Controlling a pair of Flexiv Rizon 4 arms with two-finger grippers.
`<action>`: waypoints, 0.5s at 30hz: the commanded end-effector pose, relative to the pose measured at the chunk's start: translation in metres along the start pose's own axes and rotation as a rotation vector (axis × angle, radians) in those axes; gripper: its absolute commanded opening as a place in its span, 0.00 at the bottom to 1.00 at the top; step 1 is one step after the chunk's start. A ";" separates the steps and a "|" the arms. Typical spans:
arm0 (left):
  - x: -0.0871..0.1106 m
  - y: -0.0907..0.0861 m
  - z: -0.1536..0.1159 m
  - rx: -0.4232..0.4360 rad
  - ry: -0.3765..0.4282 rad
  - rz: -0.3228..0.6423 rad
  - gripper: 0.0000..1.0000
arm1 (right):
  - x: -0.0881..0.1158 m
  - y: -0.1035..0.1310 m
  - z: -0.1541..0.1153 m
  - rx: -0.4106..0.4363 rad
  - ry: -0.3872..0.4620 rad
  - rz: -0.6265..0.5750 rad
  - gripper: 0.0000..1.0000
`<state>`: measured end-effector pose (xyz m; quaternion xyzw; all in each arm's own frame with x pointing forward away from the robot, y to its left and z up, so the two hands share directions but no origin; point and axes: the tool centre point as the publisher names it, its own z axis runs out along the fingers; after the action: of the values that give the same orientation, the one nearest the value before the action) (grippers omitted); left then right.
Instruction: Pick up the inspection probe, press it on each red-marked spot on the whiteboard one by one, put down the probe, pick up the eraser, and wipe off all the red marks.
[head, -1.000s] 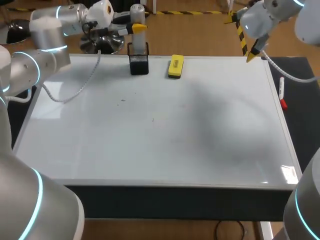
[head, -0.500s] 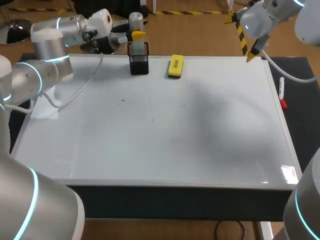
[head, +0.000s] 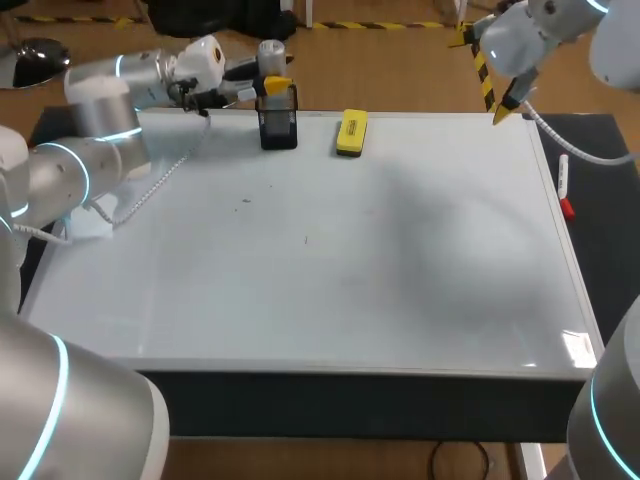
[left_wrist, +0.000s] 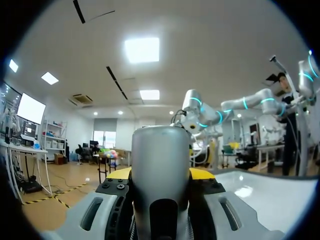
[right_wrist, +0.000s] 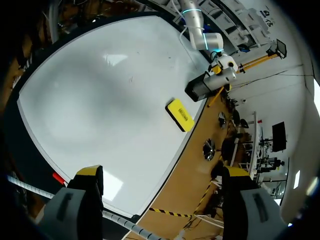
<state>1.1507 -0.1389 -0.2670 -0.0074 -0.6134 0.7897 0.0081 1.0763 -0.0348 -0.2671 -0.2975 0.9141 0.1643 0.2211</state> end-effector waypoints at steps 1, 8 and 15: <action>-0.007 0.008 -0.003 0.021 0.182 0.002 0.00 | -0.001 0.000 -0.001 0.002 0.007 -0.001 1.00; -0.004 0.010 -0.002 0.017 0.186 0.001 0.94 | -0.001 0.000 -0.001 0.002 0.007 -0.001 1.00; 0.002 -0.002 0.000 0.012 0.189 0.020 1.00 | -0.001 0.000 -0.001 0.002 0.007 -0.001 1.00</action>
<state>1.1444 -0.1406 -0.2662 -0.0202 -0.6072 0.7943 0.0072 1.0763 -0.0348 -0.2671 -0.2975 0.9141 0.1643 0.2211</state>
